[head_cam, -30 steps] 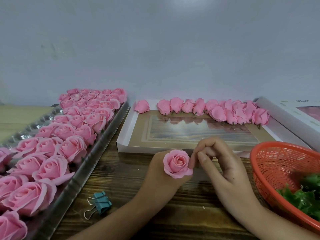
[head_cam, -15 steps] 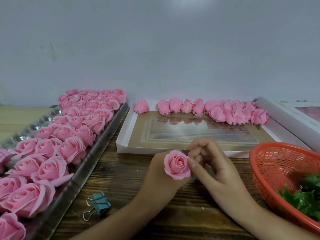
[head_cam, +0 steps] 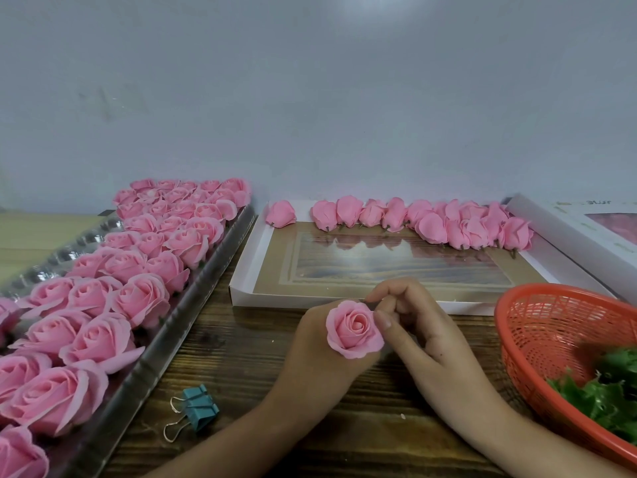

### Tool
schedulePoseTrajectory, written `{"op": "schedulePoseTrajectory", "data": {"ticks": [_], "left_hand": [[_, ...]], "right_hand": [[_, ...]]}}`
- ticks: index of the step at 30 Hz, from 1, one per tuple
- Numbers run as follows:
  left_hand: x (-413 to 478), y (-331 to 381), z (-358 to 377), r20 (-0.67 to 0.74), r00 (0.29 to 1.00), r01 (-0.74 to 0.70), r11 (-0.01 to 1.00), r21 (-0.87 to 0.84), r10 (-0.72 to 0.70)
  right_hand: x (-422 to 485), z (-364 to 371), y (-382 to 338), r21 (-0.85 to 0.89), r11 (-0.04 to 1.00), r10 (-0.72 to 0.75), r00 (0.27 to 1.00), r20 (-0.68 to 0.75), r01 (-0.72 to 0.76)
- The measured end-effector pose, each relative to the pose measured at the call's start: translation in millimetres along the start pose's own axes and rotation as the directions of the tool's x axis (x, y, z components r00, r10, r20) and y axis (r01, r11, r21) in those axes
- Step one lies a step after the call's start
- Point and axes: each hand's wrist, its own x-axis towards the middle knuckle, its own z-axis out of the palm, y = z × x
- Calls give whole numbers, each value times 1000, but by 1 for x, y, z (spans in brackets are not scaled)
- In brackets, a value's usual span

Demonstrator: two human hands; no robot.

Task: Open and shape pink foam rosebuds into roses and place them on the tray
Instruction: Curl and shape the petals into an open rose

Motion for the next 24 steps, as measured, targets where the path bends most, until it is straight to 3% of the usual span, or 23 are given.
{"op": "schedulePoseTrajectory", "data": {"ticks": [6,11,14,18,21,24], "left_hand": [[0,-2,1,11,999,-31,999,15,31],[-12,-4,0,-16,992,122,972,-199,-128],[-9,-3,-1,-2,993,114,979,-169,-116],[-4,2,-3,47,998,50,994,-97,-46],[-9,3,-3,26,992,122,974,-190,-120],[-13,3,0,49,994,104,985,-140,-98]], "right_hand": [[-1,0,-2,90,996,-5,1000,-8,6],[-1,0,-1,96,995,33,999,-17,-31],[-2,0,-1,30,998,52,997,-49,-50],[-1,-4,-14,-107,987,-130,985,-115,118],[-2,-3,-23,-249,927,-292,956,-11,280],[-3,0,-23,-330,893,-296,951,86,307]]}}
